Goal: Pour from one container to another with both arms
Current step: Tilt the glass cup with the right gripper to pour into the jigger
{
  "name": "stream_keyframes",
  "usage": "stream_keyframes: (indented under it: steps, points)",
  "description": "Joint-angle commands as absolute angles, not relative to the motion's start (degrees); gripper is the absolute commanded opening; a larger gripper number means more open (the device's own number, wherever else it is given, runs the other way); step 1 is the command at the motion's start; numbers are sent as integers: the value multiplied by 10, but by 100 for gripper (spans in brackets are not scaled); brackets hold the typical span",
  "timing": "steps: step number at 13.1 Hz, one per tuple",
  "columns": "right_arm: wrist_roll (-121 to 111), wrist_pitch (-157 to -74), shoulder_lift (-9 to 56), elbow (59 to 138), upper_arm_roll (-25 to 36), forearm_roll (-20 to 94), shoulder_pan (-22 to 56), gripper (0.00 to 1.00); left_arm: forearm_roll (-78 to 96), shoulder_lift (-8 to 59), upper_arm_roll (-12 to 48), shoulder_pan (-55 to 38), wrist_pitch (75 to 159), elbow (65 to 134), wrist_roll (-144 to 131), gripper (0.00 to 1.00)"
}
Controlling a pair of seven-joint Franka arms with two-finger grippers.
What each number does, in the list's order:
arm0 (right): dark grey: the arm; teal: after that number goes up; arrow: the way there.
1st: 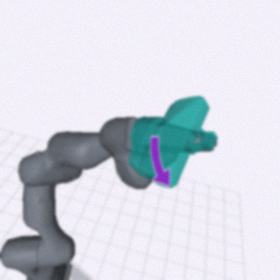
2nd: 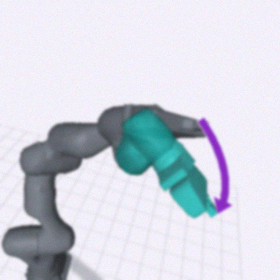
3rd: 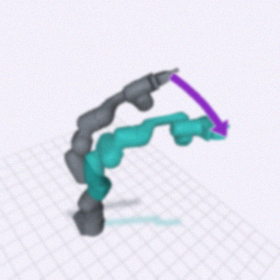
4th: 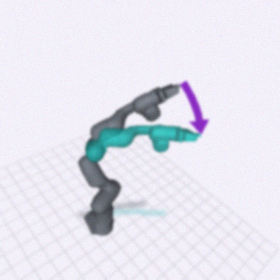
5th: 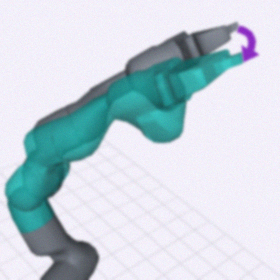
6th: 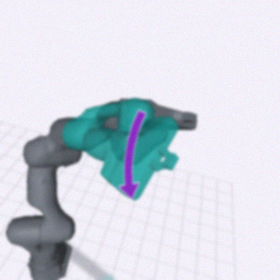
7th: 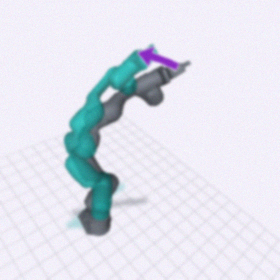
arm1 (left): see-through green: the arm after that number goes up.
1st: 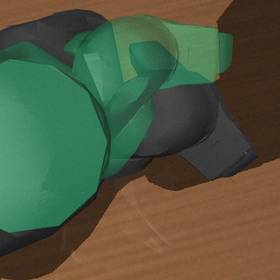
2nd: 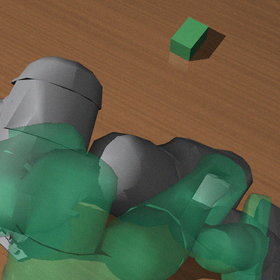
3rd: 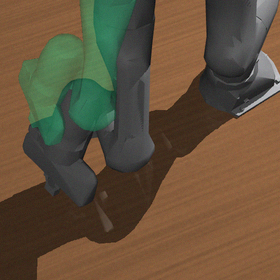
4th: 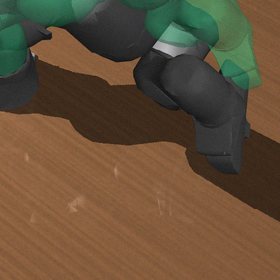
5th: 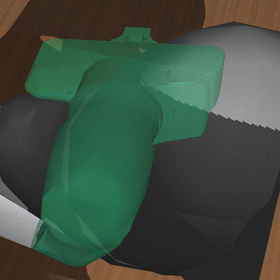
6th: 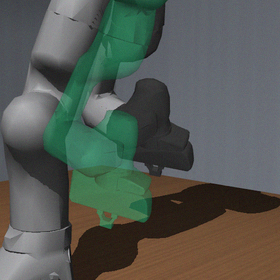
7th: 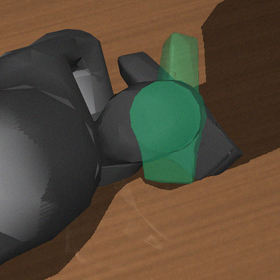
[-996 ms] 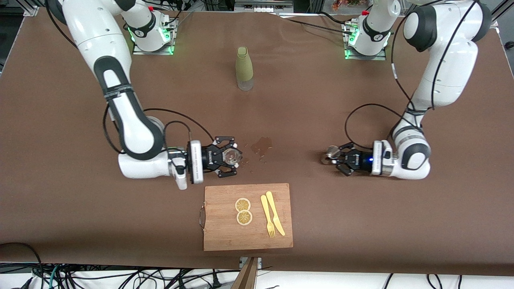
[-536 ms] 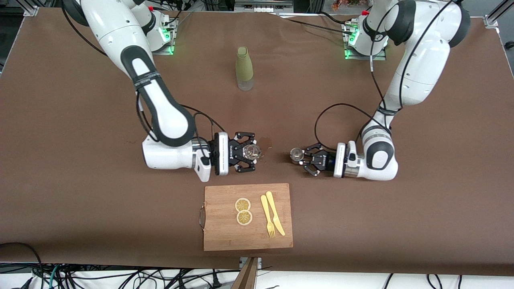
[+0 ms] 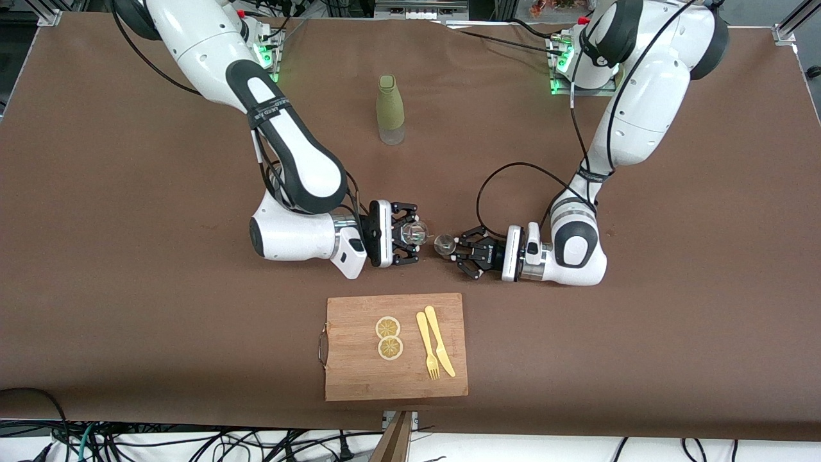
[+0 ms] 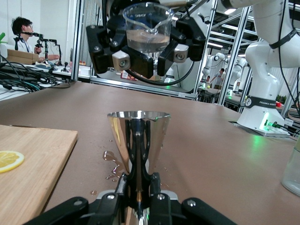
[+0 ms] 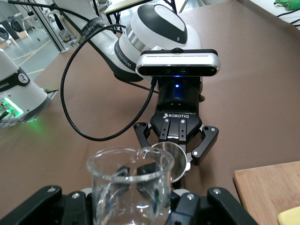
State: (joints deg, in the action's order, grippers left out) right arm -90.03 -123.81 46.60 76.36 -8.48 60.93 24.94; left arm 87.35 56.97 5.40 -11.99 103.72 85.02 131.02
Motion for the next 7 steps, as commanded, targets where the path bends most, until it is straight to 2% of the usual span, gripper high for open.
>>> stream_keyframes:
  steps: [1, 7]
  points:
    - [-877, -1251, 454, 766, -80, 585, 262, 0, 898, 578, 52, -142, 1058, 829, 1311, 0]
    - [-850, -1283, 454, 766, -80, 535, 279, 0, 905, 585, 51, -156, 1070, 822, 1304, 0]
